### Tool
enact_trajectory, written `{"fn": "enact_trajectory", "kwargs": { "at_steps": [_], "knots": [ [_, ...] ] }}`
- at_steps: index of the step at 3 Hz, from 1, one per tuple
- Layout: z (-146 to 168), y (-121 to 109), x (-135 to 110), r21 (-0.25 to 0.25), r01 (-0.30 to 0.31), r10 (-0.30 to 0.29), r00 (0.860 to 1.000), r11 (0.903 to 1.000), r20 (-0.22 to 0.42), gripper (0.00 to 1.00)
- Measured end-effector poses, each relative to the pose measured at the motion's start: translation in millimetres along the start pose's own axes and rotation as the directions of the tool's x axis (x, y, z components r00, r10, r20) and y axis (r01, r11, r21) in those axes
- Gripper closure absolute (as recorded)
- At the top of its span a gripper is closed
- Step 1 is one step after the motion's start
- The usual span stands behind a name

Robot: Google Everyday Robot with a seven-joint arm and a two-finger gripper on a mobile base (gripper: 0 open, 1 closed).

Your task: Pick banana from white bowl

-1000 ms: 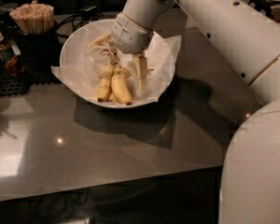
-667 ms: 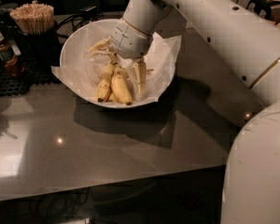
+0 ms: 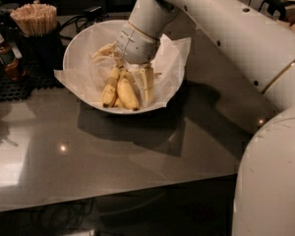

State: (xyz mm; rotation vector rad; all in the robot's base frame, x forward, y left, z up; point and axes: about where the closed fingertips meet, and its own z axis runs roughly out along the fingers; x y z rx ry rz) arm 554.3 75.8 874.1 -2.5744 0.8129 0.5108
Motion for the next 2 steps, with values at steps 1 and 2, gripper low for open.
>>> {"fn": "enact_trajectory", "kwargs": {
  "at_steps": [1,2],
  "knots": [
    [7.3,3.7,3.7,-0.035,-0.019,0.019,1.0,0.9992,0.006,0.19],
    [7.3,3.7,3.7,-0.035,-0.019,0.019,1.0,0.9992,0.006,0.42]
  ]
}}
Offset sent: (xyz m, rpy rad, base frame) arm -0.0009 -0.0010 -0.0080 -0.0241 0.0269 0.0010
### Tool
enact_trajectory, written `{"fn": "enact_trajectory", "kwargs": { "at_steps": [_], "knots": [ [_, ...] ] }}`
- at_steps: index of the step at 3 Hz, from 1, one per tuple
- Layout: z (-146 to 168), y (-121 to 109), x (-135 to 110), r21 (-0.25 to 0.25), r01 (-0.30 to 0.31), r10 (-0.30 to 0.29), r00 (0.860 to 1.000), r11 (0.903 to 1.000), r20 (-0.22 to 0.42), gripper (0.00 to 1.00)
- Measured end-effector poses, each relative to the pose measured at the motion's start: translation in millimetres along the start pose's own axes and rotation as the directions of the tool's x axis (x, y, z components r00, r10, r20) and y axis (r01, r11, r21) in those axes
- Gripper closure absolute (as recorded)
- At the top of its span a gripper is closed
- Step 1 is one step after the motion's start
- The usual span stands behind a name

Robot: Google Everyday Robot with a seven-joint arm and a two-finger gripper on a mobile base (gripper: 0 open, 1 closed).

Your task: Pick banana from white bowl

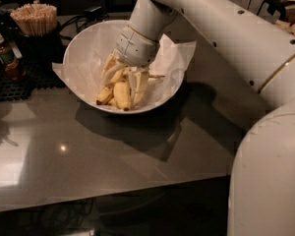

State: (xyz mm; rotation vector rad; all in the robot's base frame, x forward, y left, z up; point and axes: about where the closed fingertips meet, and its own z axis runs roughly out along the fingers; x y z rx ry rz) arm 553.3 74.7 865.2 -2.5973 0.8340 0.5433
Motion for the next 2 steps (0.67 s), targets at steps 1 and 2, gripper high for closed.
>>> {"fn": "enact_trajectory", "kwargs": {
  "at_steps": [1,2],
  "knots": [
    [0,0,0,0.0,0.0,0.0,1.0,1.0,0.0,0.65],
    [-10,0,-4,0.045,-0.013,0.014,0.999,0.9989,-0.036,0.88]
  ]
}}
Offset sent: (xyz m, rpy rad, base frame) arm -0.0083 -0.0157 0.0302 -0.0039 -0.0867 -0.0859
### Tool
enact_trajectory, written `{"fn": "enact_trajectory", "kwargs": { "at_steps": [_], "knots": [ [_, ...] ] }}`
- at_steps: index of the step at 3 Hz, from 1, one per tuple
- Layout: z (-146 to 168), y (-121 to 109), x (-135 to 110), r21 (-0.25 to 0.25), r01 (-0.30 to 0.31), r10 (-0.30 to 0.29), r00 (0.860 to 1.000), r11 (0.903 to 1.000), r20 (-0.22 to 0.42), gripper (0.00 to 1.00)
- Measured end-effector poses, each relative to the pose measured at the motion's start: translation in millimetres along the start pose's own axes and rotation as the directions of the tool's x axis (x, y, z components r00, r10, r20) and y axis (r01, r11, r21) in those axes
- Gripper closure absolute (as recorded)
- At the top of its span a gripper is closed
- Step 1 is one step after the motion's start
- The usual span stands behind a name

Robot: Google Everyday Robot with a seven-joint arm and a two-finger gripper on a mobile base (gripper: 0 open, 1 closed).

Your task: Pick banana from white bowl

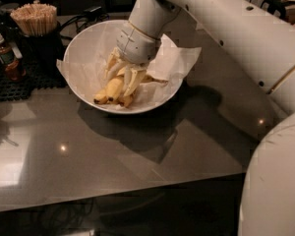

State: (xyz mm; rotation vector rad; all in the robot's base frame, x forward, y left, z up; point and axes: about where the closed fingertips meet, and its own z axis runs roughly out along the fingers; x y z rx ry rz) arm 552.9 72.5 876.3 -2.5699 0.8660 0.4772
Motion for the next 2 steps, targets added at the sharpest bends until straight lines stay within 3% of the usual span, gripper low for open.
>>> {"fn": "enact_trajectory", "kwargs": {
  "at_steps": [1,2],
  "knots": [
    [-19,8,-8,0.085,-0.015,0.018,0.999,0.9962,-0.032,1.0],
    [-39,22,-18,0.205,-0.019,0.028,0.999,0.9787,-0.042,1.0]
  ]
}}
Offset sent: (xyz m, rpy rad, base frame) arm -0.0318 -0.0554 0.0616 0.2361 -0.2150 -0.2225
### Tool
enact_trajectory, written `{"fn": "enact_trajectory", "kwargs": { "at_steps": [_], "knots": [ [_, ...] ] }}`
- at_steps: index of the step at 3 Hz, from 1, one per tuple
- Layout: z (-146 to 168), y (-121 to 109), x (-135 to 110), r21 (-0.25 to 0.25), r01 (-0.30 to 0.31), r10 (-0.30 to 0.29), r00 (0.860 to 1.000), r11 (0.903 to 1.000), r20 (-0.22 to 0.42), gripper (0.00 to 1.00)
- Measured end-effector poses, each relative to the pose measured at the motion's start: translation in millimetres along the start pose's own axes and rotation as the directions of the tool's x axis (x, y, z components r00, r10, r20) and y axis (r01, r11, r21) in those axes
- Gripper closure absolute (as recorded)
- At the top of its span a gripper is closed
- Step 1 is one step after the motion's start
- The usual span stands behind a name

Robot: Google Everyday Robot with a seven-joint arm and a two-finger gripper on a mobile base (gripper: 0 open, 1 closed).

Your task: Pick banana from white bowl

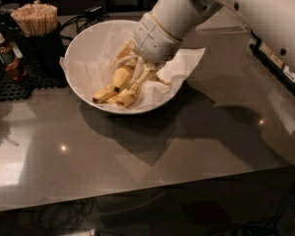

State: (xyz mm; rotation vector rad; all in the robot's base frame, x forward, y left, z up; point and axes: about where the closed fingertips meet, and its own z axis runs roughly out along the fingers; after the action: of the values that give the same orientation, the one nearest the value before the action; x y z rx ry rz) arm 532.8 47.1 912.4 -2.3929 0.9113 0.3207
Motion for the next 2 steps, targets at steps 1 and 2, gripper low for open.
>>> {"fn": "enact_trajectory", "kwargs": {
  "at_steps": [1,2],
  "knots": [
    [-30,14,-14,0.155,0.003,0.001,1.0,0.9879,-0.026,1.0],
    [-78,31,-38,0.307,0.046,-0.005,0.991,0.9505,-0.133,1.0]
  ]
}}
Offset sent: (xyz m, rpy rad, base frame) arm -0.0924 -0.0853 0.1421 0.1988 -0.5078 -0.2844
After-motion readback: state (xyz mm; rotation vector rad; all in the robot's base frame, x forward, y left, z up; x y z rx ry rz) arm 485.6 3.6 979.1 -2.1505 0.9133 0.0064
